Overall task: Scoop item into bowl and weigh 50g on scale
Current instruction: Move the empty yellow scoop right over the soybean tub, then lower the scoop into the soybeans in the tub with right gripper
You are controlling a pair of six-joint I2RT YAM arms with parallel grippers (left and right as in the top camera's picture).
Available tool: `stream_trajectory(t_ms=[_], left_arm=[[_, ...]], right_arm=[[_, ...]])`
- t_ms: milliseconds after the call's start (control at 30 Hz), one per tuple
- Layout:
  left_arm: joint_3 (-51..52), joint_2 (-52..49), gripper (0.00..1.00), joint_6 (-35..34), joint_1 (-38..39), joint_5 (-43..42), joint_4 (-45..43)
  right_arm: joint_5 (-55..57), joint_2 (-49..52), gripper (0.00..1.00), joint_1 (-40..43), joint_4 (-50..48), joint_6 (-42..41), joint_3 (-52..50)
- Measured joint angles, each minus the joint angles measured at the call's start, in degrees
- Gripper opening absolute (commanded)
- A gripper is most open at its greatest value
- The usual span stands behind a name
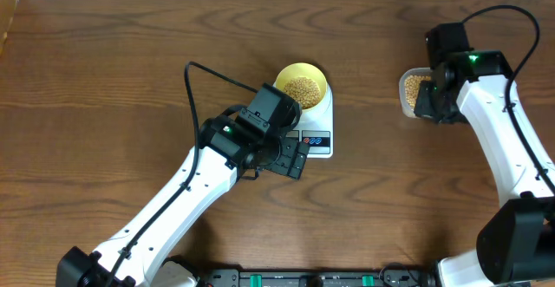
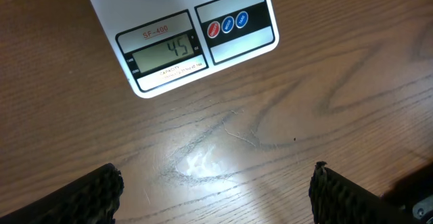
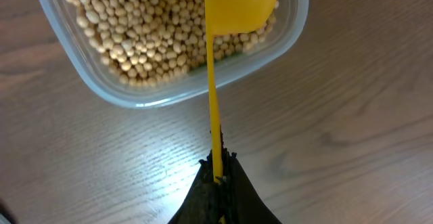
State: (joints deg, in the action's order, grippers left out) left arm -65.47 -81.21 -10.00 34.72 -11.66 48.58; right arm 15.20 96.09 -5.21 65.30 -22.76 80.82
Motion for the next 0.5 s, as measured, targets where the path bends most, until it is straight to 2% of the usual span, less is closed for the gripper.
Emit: stream_trajectory(t_ms=[500], left_arm=[[0.0, 0.0, 0.91, 0.0, 0.0, 0.0, 0.0]], right_arm=[[-1.4, 2.1, 0.01, 0.9, -1.8, 0.9, 0.0]])
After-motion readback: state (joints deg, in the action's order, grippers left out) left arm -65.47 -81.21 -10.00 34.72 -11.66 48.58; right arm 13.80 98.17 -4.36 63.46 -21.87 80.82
